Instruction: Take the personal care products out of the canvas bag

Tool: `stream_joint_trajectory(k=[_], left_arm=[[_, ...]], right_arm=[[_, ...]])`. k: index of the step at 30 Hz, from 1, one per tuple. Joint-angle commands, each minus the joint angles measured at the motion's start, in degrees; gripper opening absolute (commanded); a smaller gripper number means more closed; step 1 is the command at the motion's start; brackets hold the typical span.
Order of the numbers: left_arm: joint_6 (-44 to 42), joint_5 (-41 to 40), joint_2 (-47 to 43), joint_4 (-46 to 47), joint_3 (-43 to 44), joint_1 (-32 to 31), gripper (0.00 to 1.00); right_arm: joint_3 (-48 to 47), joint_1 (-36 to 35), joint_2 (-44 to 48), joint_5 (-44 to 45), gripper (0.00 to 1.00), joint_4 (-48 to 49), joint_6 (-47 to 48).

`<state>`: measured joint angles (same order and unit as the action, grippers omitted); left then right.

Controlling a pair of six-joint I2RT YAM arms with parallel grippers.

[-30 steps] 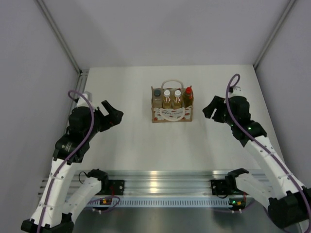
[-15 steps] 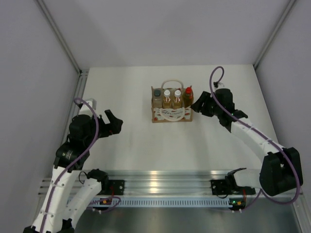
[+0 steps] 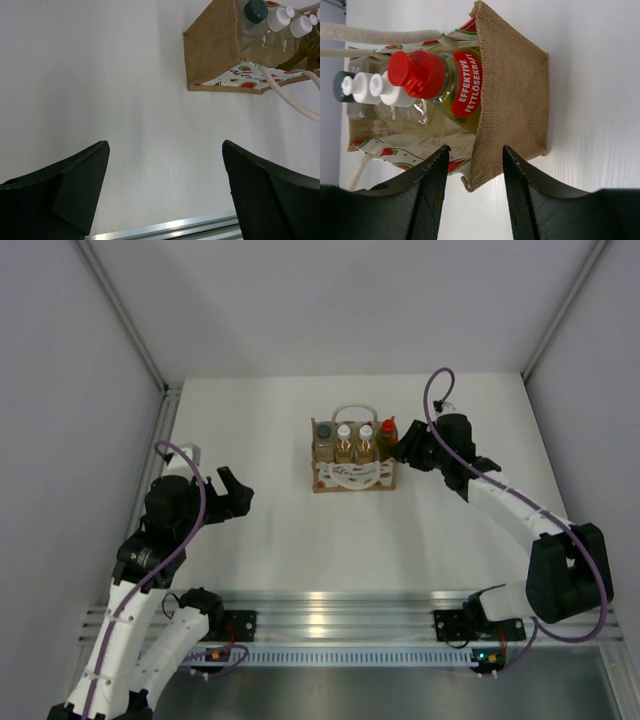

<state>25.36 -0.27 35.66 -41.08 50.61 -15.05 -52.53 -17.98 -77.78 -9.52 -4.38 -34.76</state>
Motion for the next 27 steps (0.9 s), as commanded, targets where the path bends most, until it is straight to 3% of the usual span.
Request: stream_joint_trajectory(k=[1,13,16,20,23,26,27], left_arm=[[-0.49,0.01,0.11,2.32,-0.34,-0.07,0.99],[0.73,0.01,0.55,2.41,-0.07,-0.07,0.99],[3.1,0.01,2.04,2.5,0.63,-0.07,0.99],[6.62,3.16,5.9,3.98,3.52,-0.07,0.99],[9.78,5.9,9.77,6.62,8.16,-0.68,0.99],[11.64,1.35,15.48,8.21,12.83,-6.99,0.99],[11.64,-2.07,19.06,8.3,16.41,-12.67,0.99]], right_arm=[[-0.38,-1.53,-1.15,1.25,0.45,3.77,0.05],[8.93,-1.71,-2.11,3.01,0.2,10.7,-2.06],[10.25,-1.71,-2.9,3.1,0.08,12.29,-2.68],[12.1,-1.8,-2.99,3.8,0.0,13.69,-3.12],[12.72,-1.89,-2.99,3.98,0.0,14.92,-3.64],[12.89,-1.97,-3.26,4.51,0.0,15.19,-3.73],[12.89,-1.89,-3.34,4.68,0.0,15.37,-3.82]])
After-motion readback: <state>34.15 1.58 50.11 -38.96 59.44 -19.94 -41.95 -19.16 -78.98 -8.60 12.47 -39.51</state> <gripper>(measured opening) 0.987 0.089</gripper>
